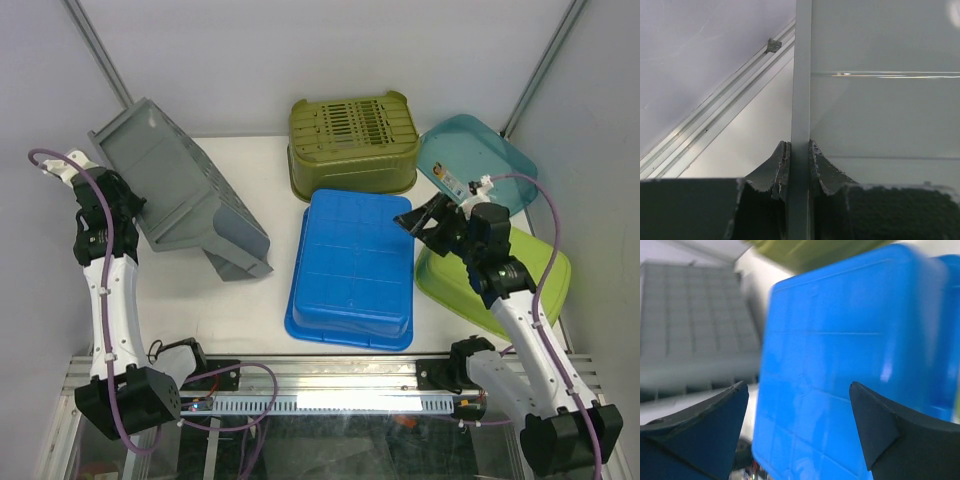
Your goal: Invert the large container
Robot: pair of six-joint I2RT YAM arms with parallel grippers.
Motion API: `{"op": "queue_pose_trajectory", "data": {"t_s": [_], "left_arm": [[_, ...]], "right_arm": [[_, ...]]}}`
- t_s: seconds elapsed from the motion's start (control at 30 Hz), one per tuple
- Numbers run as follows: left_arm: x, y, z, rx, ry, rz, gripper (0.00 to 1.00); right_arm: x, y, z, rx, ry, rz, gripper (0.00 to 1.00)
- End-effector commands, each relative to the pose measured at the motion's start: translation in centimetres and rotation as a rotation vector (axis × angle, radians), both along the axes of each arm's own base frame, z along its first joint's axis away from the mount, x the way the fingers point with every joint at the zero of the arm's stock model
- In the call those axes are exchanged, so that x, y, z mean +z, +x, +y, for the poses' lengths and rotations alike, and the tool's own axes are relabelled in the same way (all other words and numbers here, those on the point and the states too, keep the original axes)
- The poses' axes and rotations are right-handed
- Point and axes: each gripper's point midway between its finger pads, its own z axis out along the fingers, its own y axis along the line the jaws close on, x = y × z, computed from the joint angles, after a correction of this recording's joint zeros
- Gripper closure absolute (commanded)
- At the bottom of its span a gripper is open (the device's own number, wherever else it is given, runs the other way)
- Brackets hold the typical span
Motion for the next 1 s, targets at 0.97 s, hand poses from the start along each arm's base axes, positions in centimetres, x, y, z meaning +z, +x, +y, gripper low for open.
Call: {"op": "queue_pose_trajectory", "data": {"t_s": [0.97], "left_arm": [[-5.9, -2.2, -1.4, -0.039, -0.093, 0.189, 1.00]], "right_arm": [[1.3, -6.4, 36.1, 1.215, -0.111, -1.113, 0.34]]}}
